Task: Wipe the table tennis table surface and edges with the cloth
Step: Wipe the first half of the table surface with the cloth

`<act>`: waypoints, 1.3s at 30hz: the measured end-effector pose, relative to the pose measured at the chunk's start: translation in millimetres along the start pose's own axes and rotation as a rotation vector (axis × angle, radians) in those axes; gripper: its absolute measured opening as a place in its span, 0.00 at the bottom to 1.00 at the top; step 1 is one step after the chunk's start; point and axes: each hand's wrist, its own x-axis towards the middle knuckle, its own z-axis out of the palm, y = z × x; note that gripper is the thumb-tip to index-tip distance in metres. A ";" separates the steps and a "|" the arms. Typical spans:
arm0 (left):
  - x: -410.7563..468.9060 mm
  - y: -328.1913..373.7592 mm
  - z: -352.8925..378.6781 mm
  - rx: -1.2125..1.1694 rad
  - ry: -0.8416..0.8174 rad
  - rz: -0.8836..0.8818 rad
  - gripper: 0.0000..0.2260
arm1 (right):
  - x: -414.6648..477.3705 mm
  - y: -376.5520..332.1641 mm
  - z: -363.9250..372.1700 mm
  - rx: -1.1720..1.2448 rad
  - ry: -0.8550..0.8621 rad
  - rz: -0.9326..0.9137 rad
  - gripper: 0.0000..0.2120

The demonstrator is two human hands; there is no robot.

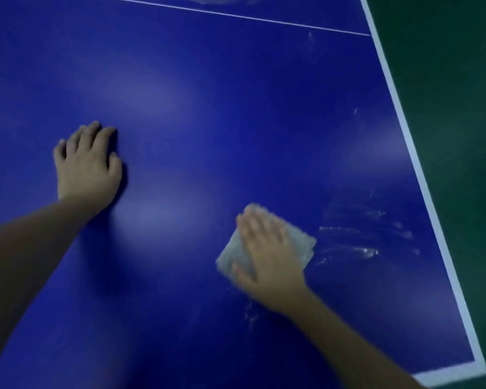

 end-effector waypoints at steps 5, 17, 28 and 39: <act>-0.9 -1.0 -0.3 0.015 0.037 0.038 0.21 | -86.9 -79.0 29.8 -0.041 -0.076 -0.251 0.35; -116.1 -9.0 -31.0 -0.126 -0.192 0.473 0.19 | -106.7 -21.1 16.4 0.082 0.130 0.627 0.31; -134.9 -92.3 -73.8 -0.234 -0.117 0.324 0.16 | -15.1 -230.4 35.0 0.042 0.014 -0.022 0.33; -151.9 -102.8 -80.2 -0.270 -0.114 0.321 0.20 | -48.5 -264.5 45.8 0.099 -0.080 -0.437 0.28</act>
